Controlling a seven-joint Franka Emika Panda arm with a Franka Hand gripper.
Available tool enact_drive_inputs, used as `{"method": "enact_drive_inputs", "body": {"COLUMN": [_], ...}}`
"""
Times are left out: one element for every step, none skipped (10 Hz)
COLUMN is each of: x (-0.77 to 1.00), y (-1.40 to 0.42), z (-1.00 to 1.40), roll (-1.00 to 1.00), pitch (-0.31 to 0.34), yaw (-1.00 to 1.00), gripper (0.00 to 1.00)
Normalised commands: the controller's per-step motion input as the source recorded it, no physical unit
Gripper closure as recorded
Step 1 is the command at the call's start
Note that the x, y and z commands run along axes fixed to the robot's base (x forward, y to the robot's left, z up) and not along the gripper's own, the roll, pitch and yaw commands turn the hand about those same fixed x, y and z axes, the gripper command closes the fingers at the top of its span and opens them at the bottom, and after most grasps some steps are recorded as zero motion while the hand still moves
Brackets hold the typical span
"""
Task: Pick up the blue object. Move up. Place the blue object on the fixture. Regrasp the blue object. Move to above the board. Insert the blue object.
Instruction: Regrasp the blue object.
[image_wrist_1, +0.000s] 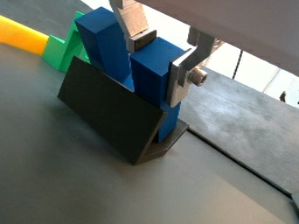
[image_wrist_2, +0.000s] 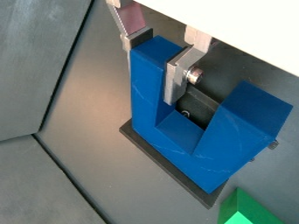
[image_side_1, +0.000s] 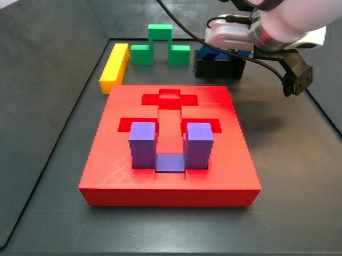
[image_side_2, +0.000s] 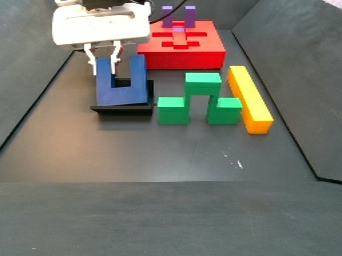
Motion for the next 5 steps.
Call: {"method": "enact_drive_inputs", "body": {"x": [0.0,0.0,0.0,0.0,0.0], "y": [0.0,0.0,0.0,0.0,0.0], "z": [0.0,0.0,0.0,0.0,0.0], "roll": [0.0,0.0,0.0,0.0,0.0], "pitch": [0.0,0.0,0.0,0.0,0.0], "yaw": [0.0,0.0,0.0,0.0,0.0], "gripper": [1.0,1.0,1.0,1.0,1.0]}}
